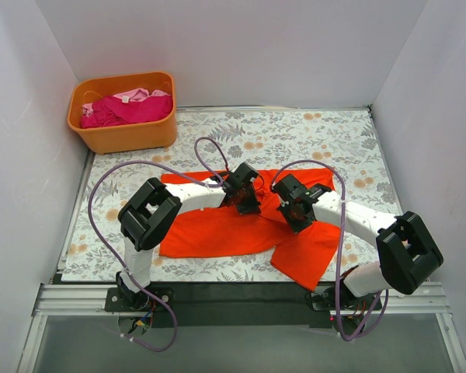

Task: Fold and stack the t-shirts
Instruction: Fold the tshirt

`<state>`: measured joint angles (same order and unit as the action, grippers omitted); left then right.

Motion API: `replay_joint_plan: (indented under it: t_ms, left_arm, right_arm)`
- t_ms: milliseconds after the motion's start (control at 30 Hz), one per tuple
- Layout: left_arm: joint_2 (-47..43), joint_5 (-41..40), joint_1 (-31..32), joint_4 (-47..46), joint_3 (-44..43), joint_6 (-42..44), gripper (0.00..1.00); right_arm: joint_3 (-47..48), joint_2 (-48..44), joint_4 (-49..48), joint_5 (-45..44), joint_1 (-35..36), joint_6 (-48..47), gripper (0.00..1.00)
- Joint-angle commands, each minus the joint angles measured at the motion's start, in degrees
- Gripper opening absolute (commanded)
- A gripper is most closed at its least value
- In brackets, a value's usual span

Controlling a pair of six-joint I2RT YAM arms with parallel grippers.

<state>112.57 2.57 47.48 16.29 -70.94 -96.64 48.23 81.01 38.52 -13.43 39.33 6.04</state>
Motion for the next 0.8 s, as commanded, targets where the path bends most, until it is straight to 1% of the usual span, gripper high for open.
replay_joint_plan:
  t_ms: [0,67,133,167,200,233,267,300,333,367,400,433,467,500,567,600,633,667,700,733,767]
  left_arm:
    - [-2.72,1.74,0.50,1.02,0.45,-1.45,0.02]
    - [-2.10,1.91,0.59,0.93,0.27,-1.45,0.03]
    - [-1.31,2.61,0.68,0.93,-0.08,-1.45,0.08]
    - [-1.22,2.53,0.77,0.93,-0.08,-1.45,0.11]
    - [-1.22,2.44,0.85,0.93,0.01,-1.45,0.17]
    - [-1.65,1.92,0.86,0.85,0.27,-1.53,0.21]
    - [-2.00,1.48,0.86,0.93,0.53,-1.45,0.25]
    - [-2.62,0.87,0.86,0.85,0.71,-1.27,0.29]
    - [-4.10,-0.62,0.86,1.02,1.41,-1.10,0.34]
    - [-4.99,-1.68,0.77,1.19,1.68,-0.83,0.37]
    - [-6.04,-1.86,0.77,1.46,2.03,-0.57,0.39]
    - [-6.92,-4.21,0.59,1.81,2.29,-0.22,0.43]
    - [-8.84,-6.24,-0.10,2.77,2.82,0.39,0.44]
    - [-9.99,-7.13,-0.55,3.13,3.17,0.66,0.48]
    - [-13.32,-9.76,-2.74,3.65,4.48,2.24,0.51]
    - [-15.35,-12.65,-4.31,4.35,5.19,3.81,0.52]
    - [-15.37,-12.68,-5.29,4.36,5.19,3.83,0.52]
    - [-16.59,-14.94,-6.43,5.06,5.80,5.48,0.52]
    - [-17.29,-15.48,-7.74,5.41,6.16,6.11,0.52]
    - [-17.74,-15.92,-10.80,5.50,6.60,6.81,0.52]
    - [-18.18,-16.71,-12.40,5.33,7.56,7.60,0.52]
  right_arm:
    - [2.48,-0.07,2.78,-1.60,-0.13,0.20,0.01]
    - [2.57,0.20,3.05,-2.04,-0.04,0.11,0.02]
    - [2.84,0.72,3.31,-1.78,-0.04,0.02,0.03]
    - [2.75,0.90,3.40,-1.08,-0.13,-0.07,0.04]
    - [2.84,0.99,3.40,-0.55,-0.05,-0.50,0.06]
    - [2.92,1.34,3.40,-0.11,-0.04,-0.68,0.11]
    - [2.93,1.43,3.49,0.68,-0.13,-0.86,0.13]
    - [3.01,1.60,3.40,0.95,-0.05,-1.21,0.18]
    - [3.36,1.69,3.66,1.12,-0.22,-1.38,0.25]
    - [3.45,1.69,3.66,1.30,-0.39,-1.39,0.28]
    - [3.71,1.34,3.75,1.39,-1.35,-1.65,0.33]
    - [3.80,1.08,3.58,1.83,-2.15,-1.82,0.35]
    - [4.50,0.73,3.23,3.13,-2.94,-2.00,0.37]
    - [5.12,0.12,2.88,3.58,-5.03,-2.09,0.38]
    - [6.43,-0.59,0.61,5.77,-7.68,-2.09,0.40]
    - [7.05,-1.29,-2.20,8.31,-11.17,-1.39,0.40]
    - [7.06,-1.64,-2.22,10.07,-13.03,-0.69,0.40]
    - [7.14,-1.91,-6.05,11.92,-14.97,0.19,0.40]
    - [7.06,-2.09,-7.83,12.98,-18.64,1.07,0.40]
    - [6.97,-1.91,-9.50,15.60,-20.33,2.21,0.39]
    - [6.88,-1.56,-11.52,15.98,-21.65,4.05,0.39]
